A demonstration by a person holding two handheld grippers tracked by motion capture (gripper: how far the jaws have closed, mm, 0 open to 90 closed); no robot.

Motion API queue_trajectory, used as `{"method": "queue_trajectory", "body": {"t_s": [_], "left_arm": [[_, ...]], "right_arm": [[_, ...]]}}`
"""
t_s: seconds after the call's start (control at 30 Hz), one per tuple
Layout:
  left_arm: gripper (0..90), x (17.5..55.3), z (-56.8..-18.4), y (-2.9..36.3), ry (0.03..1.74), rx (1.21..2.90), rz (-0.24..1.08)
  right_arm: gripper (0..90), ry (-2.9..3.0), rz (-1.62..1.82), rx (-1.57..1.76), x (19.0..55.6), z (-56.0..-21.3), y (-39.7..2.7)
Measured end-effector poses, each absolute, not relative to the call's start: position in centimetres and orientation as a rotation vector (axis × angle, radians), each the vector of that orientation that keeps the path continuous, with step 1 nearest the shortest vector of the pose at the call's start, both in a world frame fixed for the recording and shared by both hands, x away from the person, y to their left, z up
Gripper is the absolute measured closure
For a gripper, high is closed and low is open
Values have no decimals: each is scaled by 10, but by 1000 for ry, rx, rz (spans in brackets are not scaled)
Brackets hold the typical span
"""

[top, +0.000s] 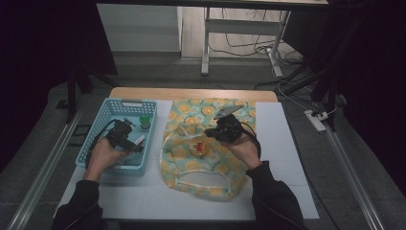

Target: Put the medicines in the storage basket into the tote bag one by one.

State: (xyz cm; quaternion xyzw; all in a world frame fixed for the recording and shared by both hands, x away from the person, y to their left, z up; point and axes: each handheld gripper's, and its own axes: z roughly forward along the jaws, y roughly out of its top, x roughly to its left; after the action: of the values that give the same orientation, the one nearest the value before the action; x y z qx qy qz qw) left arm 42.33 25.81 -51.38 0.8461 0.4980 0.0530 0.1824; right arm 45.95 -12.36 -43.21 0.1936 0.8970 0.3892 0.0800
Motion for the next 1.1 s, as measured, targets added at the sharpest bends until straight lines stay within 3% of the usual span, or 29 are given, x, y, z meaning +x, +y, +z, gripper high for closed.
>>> {"method": "queue_trajectory", "body": {"t_s": [0.27,0.53,1.1], "left_arm": [[496,423,-515,257,1410,2406,143],[713,425,-514,259,1422,2383,99],[726,427,-502,263,1461,2296,128]], "right_arm": [[900,2680,1161,575,459,-432,-124],[900,2678,1160,571,459,-432,-123],[900,2670,1169,574,459,-431,-124]]}}
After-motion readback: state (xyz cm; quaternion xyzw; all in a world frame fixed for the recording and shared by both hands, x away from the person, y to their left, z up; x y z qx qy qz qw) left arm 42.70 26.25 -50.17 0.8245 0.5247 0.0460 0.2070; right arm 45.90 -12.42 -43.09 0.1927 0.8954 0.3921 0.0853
